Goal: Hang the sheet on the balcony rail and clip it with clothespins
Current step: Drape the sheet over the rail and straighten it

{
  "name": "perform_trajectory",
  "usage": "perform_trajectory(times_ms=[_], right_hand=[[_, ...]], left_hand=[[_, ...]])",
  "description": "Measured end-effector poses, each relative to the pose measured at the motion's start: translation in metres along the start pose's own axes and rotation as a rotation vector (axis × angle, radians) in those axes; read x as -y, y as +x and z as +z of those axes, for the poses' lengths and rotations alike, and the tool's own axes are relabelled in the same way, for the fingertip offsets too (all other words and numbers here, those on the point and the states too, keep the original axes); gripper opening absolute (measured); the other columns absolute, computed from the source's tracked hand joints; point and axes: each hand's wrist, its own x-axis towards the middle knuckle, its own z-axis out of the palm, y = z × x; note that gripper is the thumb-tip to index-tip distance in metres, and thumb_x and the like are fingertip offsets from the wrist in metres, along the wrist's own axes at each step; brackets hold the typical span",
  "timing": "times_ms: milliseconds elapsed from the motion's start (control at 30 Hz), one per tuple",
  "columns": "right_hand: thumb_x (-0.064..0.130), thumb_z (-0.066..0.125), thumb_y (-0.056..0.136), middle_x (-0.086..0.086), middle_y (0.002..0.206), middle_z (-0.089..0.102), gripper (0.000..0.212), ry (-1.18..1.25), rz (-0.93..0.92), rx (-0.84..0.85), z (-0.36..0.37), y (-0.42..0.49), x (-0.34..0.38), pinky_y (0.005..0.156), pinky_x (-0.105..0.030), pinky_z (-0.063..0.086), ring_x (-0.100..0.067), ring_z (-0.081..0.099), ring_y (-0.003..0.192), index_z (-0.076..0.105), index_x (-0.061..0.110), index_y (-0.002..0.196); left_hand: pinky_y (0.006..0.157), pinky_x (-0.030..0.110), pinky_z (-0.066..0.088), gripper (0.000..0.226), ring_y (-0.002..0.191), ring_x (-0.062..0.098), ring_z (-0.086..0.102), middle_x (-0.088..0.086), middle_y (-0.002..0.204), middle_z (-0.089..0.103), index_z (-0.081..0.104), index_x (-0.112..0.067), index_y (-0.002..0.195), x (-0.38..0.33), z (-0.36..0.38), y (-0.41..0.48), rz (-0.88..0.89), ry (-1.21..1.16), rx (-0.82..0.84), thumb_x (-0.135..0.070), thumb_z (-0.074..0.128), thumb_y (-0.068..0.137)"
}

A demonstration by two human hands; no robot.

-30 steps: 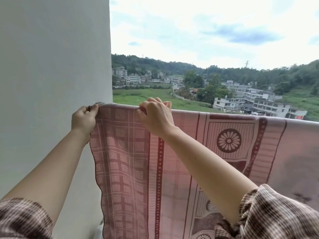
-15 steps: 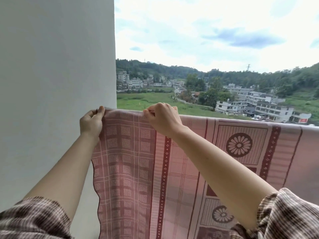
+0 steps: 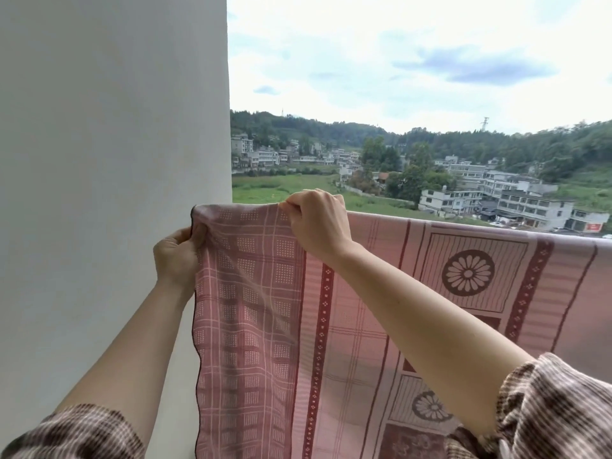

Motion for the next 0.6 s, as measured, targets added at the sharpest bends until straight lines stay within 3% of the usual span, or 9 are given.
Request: perform_trajectory(times_ms=[67, 133, 200, 233, 300, 367, 467, 600], right_hand=[[0.023, 0.05, 0.097, -0.001, 0.066, 0.066, 0.038, -0.001, 0.009, 0.051, 0.003, -0.001, 0.0, 0.089, -0.039, 0.039, -0.019, 0.059, 0.065, 0.063, 0.011, 0.064], [0.024, 0.048, 0.098, -0.002, 0.06, 0.061, 0.043, 0.0, 0.026, 0.084, 0.004, -0.003, -0.002, 0.088, -0.041, 0.04, -0.021, 0.057, 0.062, 0.057, 0.011, 0.059], [0.024, 0.048, 0.098, -0.001, 0.059, 0.059, 0.043, -0.001, 0.02, 0.071, 0.004, -0.006, -0.005, 0.089, -0.041, 0.04, -0.02, 0.055, 0.063, 0.055, 0.012, 0.058], [0.023, 0.048, 0.098, -0.001, 0.059, 0.059, 0.042, 0.001, 0.012, 0.059, 0.003, -0.008, -0.006, 0.09, -0.042, 0.04, -0.019, 0.054, 0.065, 0.055, 0.012, 0.058], [0.022, 0.049, 0.098, 0.0, 0.061, 0.06, 0.04, 0.013, 0.002, 0.045, 0.002, -0.01, -0.005, 0.09, -0.042, 0.04, -0.019, 0.053, 0.067, 0.054, 0.014, 0.058], [0.022, 0.048, 0.097, 0.0, 0.067, 0.063, 0.037, 0.028, -0.006, 0.049, 0.003, -0.011, -0.001, 0.089, -0.043, 0.04, -0.02, 0.055, 0.073, 0.058, 0.012, 0.063], [0.024, 0.045, 0.096, 0.0, 0.09, 0.068, 0.028, -0.012, -0.065, 0.063, 0.009, -0.012, 0.008, 0.087, -0.04, 0.037, -0.019, 0.057, 0.092, 0.068, 0.011, 0.087], [0.027, 0.044, 0.095, 0.001, 0.102, 0.065, 0.025, -0.091, -0.146, 0.114, 0.021, -0.011, 0.017, 0.091, -0.041, 0.034, -0.018, 0.054, 0.1, 0.064, 0.013, 0.103]], left_hand=[[0.068, 0.03, 0.052, 0.017, 0.077, 0.022, 0.056, 0.0, 0.077, 0.065, 0.067, -0.006, 0.097, 0.007, 0.002, -0.003, 0.011, -0.016, -0.048, -0.02, 0.065, 0.087], [0.062, 0.025, 0.049, 0.015, 0.072, 0.014, 0.058, -0.008, 0.071, 0.065, 0.065, -0.013, 0.091, 0.016, 0.001, -0.008, 0.011, 0.05, -0.017, -0.027, 0.06, 0.091], [0.066, 0.02, 0.051, 0.028, 0.072, 0.002, 0.065, -0.016, 0.073, 0.07, 0.064, -0.017, 0.095, 0.019, -0.001, -0.015, -0.067, 0.076, 0.21, -0.037, 0.045, 0.098], [0.074, 0.025, 0.053, 0.042, 0.083, 0.006, 0.068, -0.01, 0.086, 0.073, 0.065, -0.017, 0.104, 0.021, -0.003, -0.016, -0.162, -0.019, 0.347, -0.047, 0.037, 0.098], [0.081, 0.036, 0.053, 0.059, 0.098, 0.019, 0.067, 0.004, 0.104, 0.072, 0.063, -0.016, 0.115, 0.021, -0.004, -0.02, -0.324, -0.183, 0.437, -0.057, 0.026, 0.094], [0.069, 0.033, 0.055, 0.045, 0.09, 0.025, 0.066, 0.005, 0.092, 0.073, 0.067, -0.014, 0.103, 0.026, -0.003, -0.022, -0.346, -0.165, 0.385, -0.041, 0.031, 0.098], [0.059, 0.031, 0.049, 0.029, 0.07, 0.023, 0.062, 0.006, 0.076, 0.07, 0.068, -0.01, 0.082, 0.033, -0.004, -0.026, -0.353, 0.106, 0.242, -0.017, 0.043, 0.094], [0.052, 0.027, 0.043, 0.016, 0.07, 0.023, 0.047, 0.01, 0.074, 0.054, 0.067, -0.006, 0.077, 0.048, -0.011, -0.026, -0.448, 0.208, 0.21, -0.004, 0.052, 0.083]])
